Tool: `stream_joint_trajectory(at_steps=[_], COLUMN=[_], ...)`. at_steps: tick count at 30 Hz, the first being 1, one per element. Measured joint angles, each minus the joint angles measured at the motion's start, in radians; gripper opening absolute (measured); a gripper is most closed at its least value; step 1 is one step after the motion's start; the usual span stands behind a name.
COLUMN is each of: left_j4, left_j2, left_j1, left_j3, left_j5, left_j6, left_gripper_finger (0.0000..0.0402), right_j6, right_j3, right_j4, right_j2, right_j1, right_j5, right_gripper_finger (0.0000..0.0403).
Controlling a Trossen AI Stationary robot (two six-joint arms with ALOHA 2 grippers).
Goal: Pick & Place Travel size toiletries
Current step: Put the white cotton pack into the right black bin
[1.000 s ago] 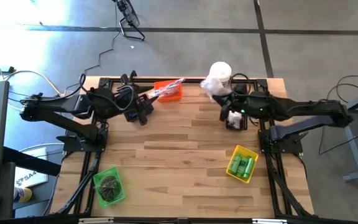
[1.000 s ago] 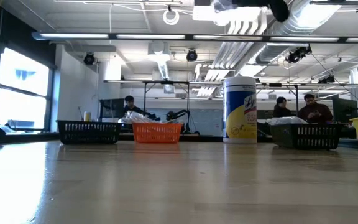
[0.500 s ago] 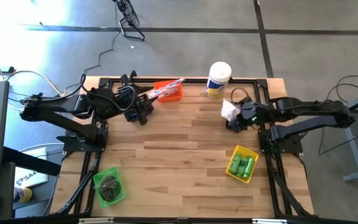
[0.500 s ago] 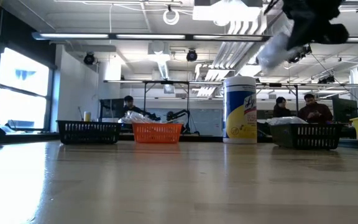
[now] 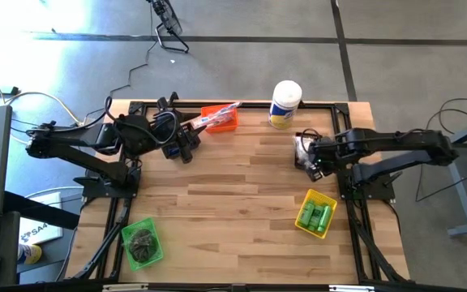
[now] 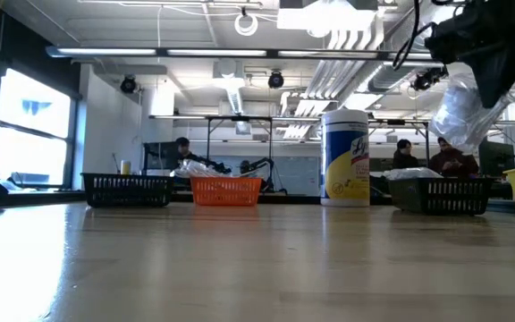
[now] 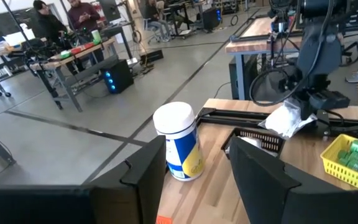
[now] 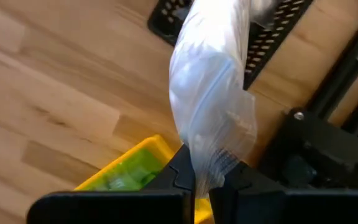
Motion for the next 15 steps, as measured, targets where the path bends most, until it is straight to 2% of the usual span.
stream_joint_trajectory(at_steps=[15], left_j4=[-0.066], left_j2=[0.001], left_j1=[0.000], left_j3=[0.000], left_j5=[-0.002], left_j6=[-0.055], left_gripper_finger=[0.0172], right_j6=[0.054], right_j3=[0.000], right_j4=[-0.008], right_j2=[0.262], right_j1=[-0.125], right_j5=[0.090], right_gripper_finger=[0.0013])
